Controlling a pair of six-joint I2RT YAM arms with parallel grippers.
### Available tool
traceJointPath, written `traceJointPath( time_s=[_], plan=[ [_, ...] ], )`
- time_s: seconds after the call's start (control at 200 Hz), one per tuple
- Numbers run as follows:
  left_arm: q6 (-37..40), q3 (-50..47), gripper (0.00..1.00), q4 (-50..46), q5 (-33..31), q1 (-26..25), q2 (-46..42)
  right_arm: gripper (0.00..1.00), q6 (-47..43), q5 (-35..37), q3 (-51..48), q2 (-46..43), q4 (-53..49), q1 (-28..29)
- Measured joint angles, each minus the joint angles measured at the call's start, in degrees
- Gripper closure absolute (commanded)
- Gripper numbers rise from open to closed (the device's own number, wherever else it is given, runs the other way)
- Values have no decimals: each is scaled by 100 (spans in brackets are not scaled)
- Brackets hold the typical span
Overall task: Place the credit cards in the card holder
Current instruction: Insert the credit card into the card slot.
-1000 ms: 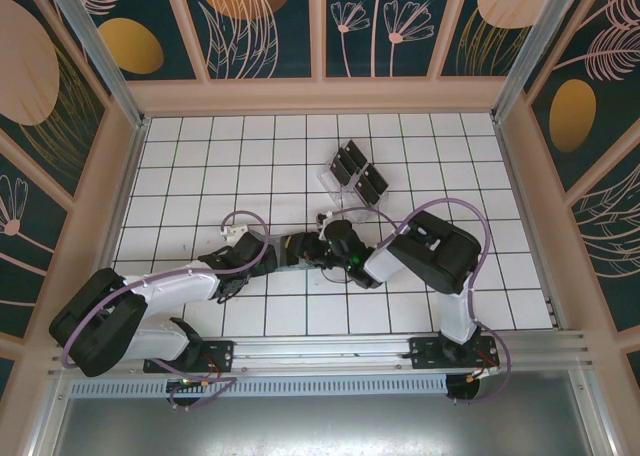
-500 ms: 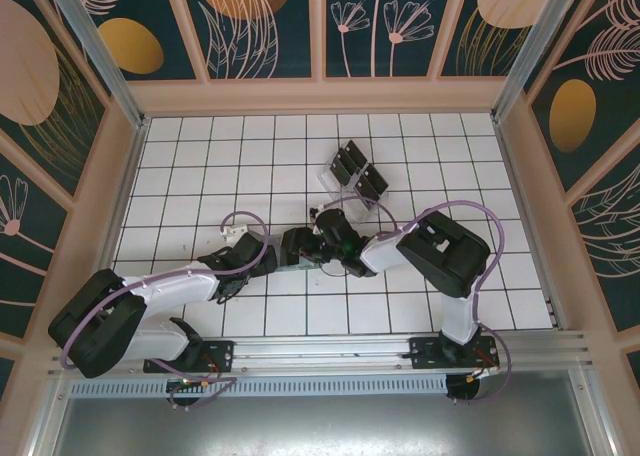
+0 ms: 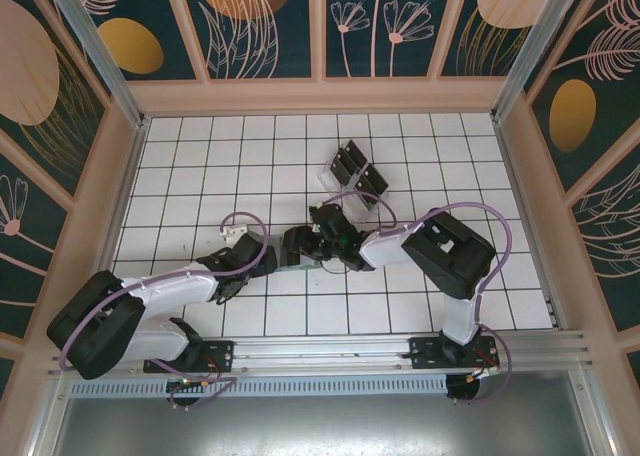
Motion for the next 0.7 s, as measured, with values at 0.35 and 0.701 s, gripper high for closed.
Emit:
traceJointPath(
  time_s=[0.35, 0.701],
  plan=[
    [37, -26, 2, 9, 20, 0, -37, 49, -203, 2, 542, 234, -544, 7],
    [42, -42, 2, 7, 22, 0, -66, 49, -564, 153, 682, 151, -1062, 0]
  ],
)
